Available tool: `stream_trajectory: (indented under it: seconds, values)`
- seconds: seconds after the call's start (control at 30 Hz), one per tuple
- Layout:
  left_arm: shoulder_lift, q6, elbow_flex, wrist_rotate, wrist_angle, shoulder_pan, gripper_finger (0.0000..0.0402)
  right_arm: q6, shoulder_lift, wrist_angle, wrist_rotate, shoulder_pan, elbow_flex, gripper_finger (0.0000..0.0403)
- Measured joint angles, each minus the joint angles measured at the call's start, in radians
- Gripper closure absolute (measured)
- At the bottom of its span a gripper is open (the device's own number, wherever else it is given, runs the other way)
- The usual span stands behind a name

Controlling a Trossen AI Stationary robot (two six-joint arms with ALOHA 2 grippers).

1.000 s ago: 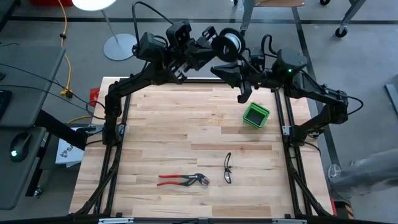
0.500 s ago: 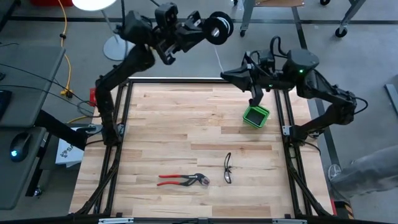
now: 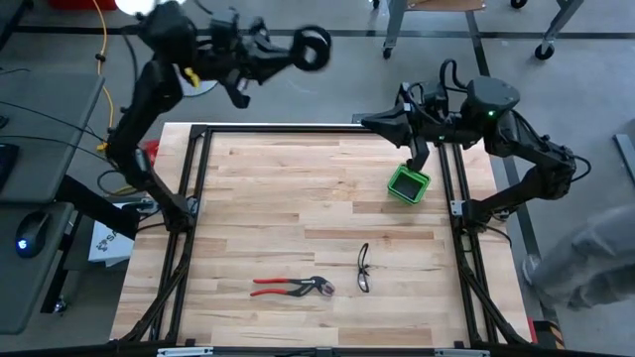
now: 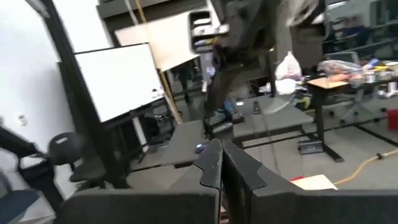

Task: Coil cords
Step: Coil the wire into the spool

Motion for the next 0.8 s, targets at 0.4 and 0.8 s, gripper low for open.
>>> stream_trajectory:
  seconds: [0.4,0.8]
  values:
    - [-0.068,-0.002,0.001,-0.053,-0.172,0.008,0.0402,-0.019,0.006,-0.006,0.002,0.0,0.0,0.0402]
    - [-0.11,0.223,-0.035,-0.177,-0.963,-0.045,0.0401,-0.104,0.007,-0.289,0.174,-0.012,0.0,0.0399]
